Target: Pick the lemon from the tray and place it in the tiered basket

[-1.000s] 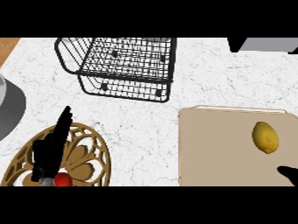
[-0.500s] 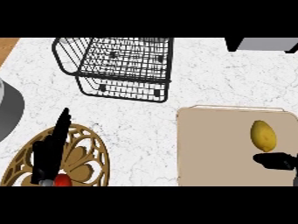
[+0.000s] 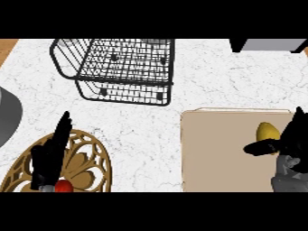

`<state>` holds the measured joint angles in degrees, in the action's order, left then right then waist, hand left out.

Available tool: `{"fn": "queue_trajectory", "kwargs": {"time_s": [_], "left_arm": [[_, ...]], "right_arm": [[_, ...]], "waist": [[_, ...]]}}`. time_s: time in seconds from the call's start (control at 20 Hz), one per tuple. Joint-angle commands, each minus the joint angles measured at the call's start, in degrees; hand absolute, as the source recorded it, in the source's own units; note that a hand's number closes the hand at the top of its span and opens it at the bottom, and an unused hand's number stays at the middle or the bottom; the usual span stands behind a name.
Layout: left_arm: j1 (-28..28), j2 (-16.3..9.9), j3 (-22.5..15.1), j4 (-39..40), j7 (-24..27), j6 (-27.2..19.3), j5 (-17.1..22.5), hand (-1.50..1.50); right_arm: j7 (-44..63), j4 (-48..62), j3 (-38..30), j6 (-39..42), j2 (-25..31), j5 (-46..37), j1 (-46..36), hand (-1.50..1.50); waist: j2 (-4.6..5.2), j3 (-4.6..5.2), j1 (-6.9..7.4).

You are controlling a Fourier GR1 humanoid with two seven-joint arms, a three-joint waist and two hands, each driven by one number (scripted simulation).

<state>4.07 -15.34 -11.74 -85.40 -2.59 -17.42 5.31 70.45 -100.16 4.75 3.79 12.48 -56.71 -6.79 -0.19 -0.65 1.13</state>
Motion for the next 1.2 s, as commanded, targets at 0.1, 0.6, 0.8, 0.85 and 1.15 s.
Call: {"fn": "queue_trajectory", "kwargs": {"time_s": [0.1, 0.6, 0.8, 0.85, 1.15], "left_arm": [[-1.04, 1.22, -0.05, 4.79, -0.4, 0.02, -0.42, 0.0], [2.91, 3.21, -1.63, 3.43, 2.05, -1.38, -1.74, 0.0], [1.89, 2.9, -0.45, 3.94, 1.74, -1.08, -1.15, 0.0], [3.4, 2.16, -0.85, 2.51, 1.88, 0.53, -0.44, 0.0], [-0.4, 5.57, -2.06, 5.51, 1.17, -2.71, -2.99, 0.0]], "right_arm": [[12.7, 6.26, -3.56, 9.3, -4.46, 0.03, -6.82, -1.5], [11.79, 9.41, -7.94, 12.28, -9.87, -3.16, -10.47, -1.5], [8.42, 10.76, -13.53, 15.98, -7.58, -1.34, -11.12, -1.5], [8.26, 11.87, -11.54, 13.1, -10.38, -3.45, -9.26, -1.5], [5.98, 13.97, -15.61, 12.2, -12.37, -3.47, -8.95, -1.5]], "waist": [[0.52, 0.79, -0.82], [0.24, 0.77, -0.83], [0.23, 0.75, -1.35], [0.21, 0.73, -1.01], [0.41, 0.71, -1.55]]}}
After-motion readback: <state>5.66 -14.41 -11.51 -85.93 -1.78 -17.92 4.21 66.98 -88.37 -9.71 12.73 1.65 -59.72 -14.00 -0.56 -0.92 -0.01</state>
